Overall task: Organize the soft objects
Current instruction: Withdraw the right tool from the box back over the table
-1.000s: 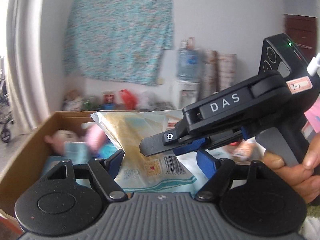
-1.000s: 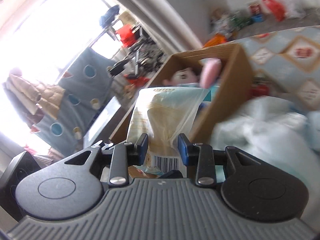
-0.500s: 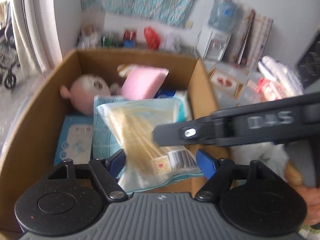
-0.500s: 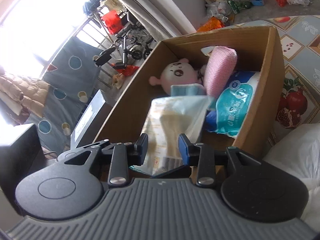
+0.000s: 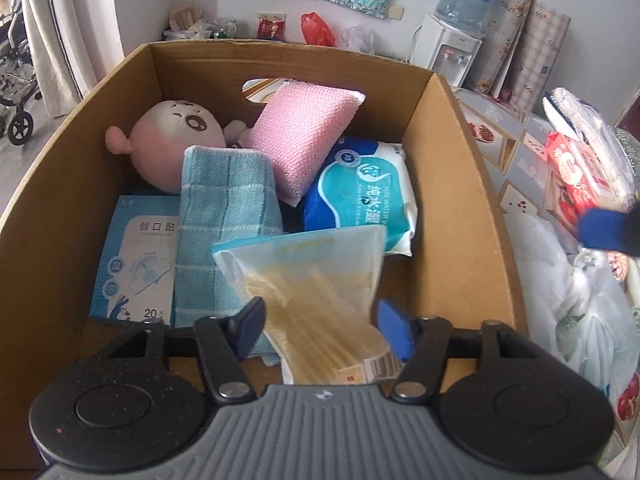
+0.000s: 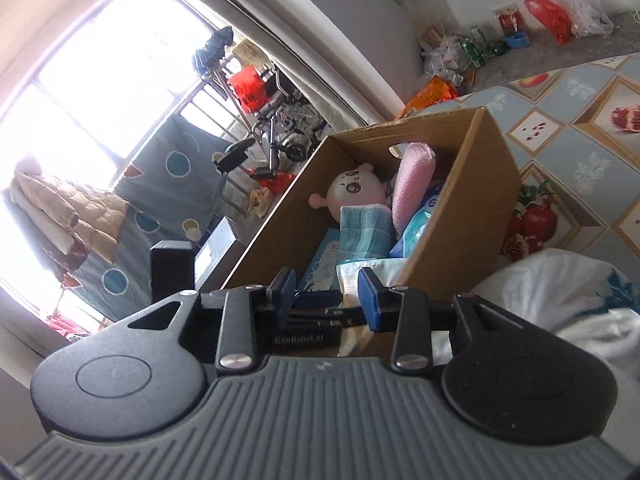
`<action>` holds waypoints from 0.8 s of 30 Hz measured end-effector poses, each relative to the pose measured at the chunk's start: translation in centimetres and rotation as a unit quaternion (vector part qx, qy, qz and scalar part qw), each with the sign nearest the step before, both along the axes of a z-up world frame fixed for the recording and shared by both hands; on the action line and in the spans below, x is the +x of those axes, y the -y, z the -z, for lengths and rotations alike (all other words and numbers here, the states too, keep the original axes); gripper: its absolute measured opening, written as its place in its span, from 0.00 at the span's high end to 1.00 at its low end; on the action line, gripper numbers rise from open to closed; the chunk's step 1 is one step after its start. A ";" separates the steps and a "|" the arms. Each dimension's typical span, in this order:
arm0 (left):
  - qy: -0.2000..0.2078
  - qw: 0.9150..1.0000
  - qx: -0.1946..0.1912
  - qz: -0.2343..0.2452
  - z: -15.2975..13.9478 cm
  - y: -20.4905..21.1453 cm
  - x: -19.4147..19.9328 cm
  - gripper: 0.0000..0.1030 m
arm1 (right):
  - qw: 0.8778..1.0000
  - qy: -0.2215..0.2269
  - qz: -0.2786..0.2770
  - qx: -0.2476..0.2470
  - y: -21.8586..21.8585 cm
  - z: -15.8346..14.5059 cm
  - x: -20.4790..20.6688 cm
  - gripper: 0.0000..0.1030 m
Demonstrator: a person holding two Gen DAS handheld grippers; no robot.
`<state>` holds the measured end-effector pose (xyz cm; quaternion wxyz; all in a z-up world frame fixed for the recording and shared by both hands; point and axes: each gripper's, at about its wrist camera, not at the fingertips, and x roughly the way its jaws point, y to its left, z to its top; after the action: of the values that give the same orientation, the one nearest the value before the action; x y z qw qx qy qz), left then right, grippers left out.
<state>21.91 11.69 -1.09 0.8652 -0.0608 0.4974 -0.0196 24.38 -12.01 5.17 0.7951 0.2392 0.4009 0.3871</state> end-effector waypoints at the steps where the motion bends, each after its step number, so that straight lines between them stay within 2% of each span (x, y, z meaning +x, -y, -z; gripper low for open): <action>1: -0.004 1.000 0.002 -0.002 0.1 -0.1 0.3 0.49 | 1.000 0.001 0.003 0.003 0.7 0.1 -0.4 0.66; 7: -0.019 1.000 -0.016 -0.011 0.6 -0.4 2.4 0.54 | 1.000 -0.009 0.020 0.018 3.7 1.5 -1.9 0.66; 15: 0.007 1.000 -0.020 0.004 0.3 1.0 3.1 0.54 | 0.999 -0.022 0.031 0.026 5.1 2.8 -2.3 0.66; 22: 0.013 0.996 -0.085 -0.027 0.2 -0.6 3.2 0.52 | 0.998 -0.029 0.041 0.024 5.6 2.9 -2.8 0.64; 24: 0.021 0.994 -0.096 -0.038 -0.2 -1.0 3.1 0.49 | 0.998 -0.031 0.047 0.023 5.9 2.9 -3.0 0.63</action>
<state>25.01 12.69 -0.92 0.8660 -0.1615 0.4720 -0.0357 21.38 -17.92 2.30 0.7941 0.2879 0.4042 0.3508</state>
